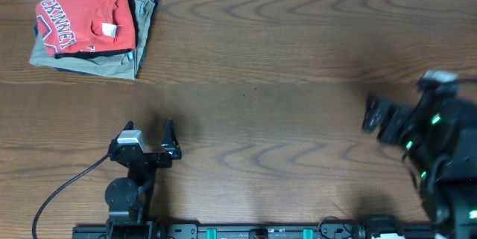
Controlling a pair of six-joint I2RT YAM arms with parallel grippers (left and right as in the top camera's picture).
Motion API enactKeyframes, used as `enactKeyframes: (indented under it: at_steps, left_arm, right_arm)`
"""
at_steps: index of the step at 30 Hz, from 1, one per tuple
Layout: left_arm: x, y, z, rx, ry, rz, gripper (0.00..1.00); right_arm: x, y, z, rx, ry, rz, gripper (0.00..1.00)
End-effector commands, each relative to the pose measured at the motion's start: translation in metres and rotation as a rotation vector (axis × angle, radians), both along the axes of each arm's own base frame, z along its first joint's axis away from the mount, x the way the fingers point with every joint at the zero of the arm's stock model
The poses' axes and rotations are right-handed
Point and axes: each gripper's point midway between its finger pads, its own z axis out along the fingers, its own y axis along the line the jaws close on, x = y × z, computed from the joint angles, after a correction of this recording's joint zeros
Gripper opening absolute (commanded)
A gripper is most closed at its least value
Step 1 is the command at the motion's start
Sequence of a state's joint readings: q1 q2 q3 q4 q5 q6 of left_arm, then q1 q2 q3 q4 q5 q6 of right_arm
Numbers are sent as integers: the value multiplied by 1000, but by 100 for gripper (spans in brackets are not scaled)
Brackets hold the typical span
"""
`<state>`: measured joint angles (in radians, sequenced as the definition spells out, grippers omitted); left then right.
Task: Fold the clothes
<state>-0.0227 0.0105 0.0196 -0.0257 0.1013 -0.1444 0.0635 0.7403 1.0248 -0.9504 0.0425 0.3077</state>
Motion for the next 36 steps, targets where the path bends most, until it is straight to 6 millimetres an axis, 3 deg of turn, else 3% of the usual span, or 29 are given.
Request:
enactKeyframes:
  at_steps: [1,7,13,18,29,36]
  left_arm:
    - [-1,-3,-15,16,44,-18,98]
    - [-1,-3,-15,16,44,-18,98]
    - [-1,-3,-15,16,44,-18,98]
    - [-1,-3,-15,16,44,-18,98]
    - [-1,-3,-15,16,44,-18,98]
    - [-1,-3,-15,16,45,-18,98]
  right_arm:
    - [-13,4,-24,68,-58,-17,99]
    - [-19,11,-50,84,-259,38,99]
    - [-12,28,-62,56,-460,173,99]
    - [-6,36,-85,101,-507,201,99]
    - [6,35,-82,99,-693,194,99]
    - [7,30,-88,64,-674,175,99]
